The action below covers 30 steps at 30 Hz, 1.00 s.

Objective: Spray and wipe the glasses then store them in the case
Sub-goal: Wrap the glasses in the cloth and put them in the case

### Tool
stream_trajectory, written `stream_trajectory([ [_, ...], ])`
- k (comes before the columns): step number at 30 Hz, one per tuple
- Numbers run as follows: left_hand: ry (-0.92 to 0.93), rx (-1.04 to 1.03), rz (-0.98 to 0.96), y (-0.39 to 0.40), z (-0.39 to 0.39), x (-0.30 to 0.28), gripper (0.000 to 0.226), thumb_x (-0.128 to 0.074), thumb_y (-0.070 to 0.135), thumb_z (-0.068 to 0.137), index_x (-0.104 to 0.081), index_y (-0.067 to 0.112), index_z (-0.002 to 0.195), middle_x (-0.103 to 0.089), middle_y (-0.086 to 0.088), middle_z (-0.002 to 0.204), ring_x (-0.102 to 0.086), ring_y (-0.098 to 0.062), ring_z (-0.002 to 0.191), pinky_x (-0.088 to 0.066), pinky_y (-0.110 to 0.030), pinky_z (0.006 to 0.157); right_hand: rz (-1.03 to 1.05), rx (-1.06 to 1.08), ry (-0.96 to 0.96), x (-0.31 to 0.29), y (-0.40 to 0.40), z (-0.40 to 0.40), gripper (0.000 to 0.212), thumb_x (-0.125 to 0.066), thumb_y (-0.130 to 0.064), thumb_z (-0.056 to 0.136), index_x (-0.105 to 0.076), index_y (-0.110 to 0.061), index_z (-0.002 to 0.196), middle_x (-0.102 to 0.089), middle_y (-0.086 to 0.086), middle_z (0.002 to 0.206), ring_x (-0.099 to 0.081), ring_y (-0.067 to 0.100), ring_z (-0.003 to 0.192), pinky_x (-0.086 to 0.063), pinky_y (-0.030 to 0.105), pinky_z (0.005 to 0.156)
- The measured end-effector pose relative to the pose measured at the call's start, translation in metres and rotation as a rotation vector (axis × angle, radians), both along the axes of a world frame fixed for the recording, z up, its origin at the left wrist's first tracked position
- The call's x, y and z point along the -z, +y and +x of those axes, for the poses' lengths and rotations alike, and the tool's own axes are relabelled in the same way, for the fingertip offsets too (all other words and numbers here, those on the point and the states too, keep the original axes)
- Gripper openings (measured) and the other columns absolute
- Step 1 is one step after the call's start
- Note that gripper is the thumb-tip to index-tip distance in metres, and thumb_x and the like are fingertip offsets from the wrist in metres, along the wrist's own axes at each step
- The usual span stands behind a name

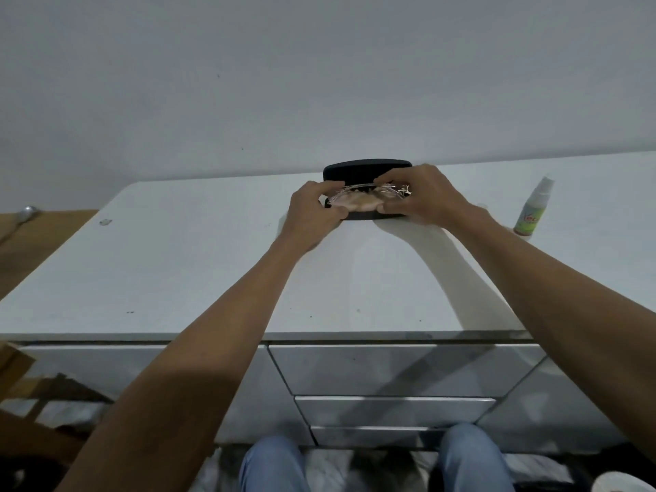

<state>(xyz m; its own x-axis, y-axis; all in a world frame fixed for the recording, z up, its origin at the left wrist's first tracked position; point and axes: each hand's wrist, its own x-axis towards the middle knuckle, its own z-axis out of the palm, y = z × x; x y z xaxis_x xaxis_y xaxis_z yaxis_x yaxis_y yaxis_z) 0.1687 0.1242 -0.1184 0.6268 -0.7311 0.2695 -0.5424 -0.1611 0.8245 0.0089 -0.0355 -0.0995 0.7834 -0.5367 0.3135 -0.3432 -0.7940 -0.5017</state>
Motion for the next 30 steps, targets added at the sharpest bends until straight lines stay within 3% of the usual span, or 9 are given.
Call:
stream_trajectory([
  [2,0.034,-0.016,0.01,0.0,0.0,-0.003,0.046,-0.073,0.008,0.079,-0.071,0.019,0.123,-0.056,-0.004,0.117,-0.06,-0.005,0.074,-0.045,-0.005,0.053,0.026,0.003,0.02,-0.002,0.0,0.001,0.052,-0.085,-0.035,0.073,-0.073,-0.029,0.124,-0.075,-0.004,0.12,-0.068,0.016,0.109,-0.05,0.029,0.087],
  [6,0.131,0.0,0.026,0.002,0.0,-0.008,0.044,-0.074,0.003,0.081,-0.07,0.013,0.124,-0.053,-0.001,0.113,-0.058,-0.004,0.071,-0.044,-0.002,0.052,0.04,0.012,0.01,-0.001,0.002,0.002,0.051,-0.084,-0.033,0.076,-0.073,-0.028,0.125,-0.074,-0.004,0.122,-0.067,0.017,0.112,-0.052,0.032,0.094],
  [11,0.164,0.014,0.024,0.001,0.001,-0.011,0.038,-0.073,0.0,0.079,-0.073,0.012,0.115,-0.06,-0.002,0.099,-0.059,-0.011,0.075,-0.049,-0.006,0.053,-0.035,0.034,0.003,0.003,0.0,0.005,0.04,-0.077,-0.02,0.081,-0.075,-0.022,0.121,-0.074,-0.001,0.121,-0.066,0.019,0.109,-0.045,0.024,0.085],
  [14,0.144,-0.011,0.008,0.0,0.001,-0.009,0.039,-0.075,0.001,0.079,-0.073,0.013,0.116,-0.058,-0.009,0.108,-0.057,-0.011,0.076,-0.048,-0.006,0.052,-0.072,0.047,-0.022,0.007,0.001,0.004,0.039,-0.079,-0.023,0.079,-0.076,-0.023,0.118,-0.072,0.003,0.117,-0.064,0.02,0.106,-0.041,0.025,0.08],
  [18,-0.139,-0.074,0.002,0.001,0.002,0.0,0.024,-0.08,0.016,0.077,-0.074,0.025,0.098,-0.056,-0.005,0.105,-0.05,-0.006,0.077,-0.044,-0.01,0.058,-0.116,0.048,-0.105,0.014,0.007,-0.004,0.019,-0.08,-0.028,0.079,-0.078,-0.024,0.098,-0.068,0.001,0.1,-0.056,0.017,0.092,-0.042,0.031,0.074],
  [21,-0.3,-0.028,0.032,0.005,0.005,0.005,0.007,-0.078,0.025,0.079,-0.074,0.028,0.084,-0.056,0.001,0.095,-0.055,-0.014,0.087,-0.052,-0.031,0.075,-0.145,0.05,-0.084,0.018,0.012,-0.012,0.009,-0.08,-0.029,0.081,-0.077,-0.022,0.085,-0.065,-0.002,0.084,-0.053,0.024,0.087,-0.046,0.036,0.072],
  [23,-0.358,-0.004,0.075,0.008,0.006,0.006,0.004,-0.077,0.026,0.081,-0.076,0.029,0.084,-0.055,0.002,0.093,-0.055,-0.018,0.093,-0.053,-0.039,0.077,-0.152,0.057,-0.048,0.02,0.014,-0.016,0.005,-0.078,-0.028,0.083,-0.079,-0.023,0.085,-0.062,-0.005,0.08,-0.05,0.025,0.089,-0.045,0.036,0.071],
  [30,-0.42,-0.013,0.135,0.014,0.006,0.004,0.01,-0.074,0.029,0.086,-0.079,0.028,0.095,-0.056,0.001,0.096,-0.052,-0.02,0.102,-0.049,-0.037,0.078,-0.209,0.125,0.026,0.018,0.019,-0.022,0.013,-0.07,-0.028,0.09,-0.083,-0.026,0.093,-0.071,0.001,0.086,-0.046,0.028,0.097,-0.042,0.035,0.067],
])
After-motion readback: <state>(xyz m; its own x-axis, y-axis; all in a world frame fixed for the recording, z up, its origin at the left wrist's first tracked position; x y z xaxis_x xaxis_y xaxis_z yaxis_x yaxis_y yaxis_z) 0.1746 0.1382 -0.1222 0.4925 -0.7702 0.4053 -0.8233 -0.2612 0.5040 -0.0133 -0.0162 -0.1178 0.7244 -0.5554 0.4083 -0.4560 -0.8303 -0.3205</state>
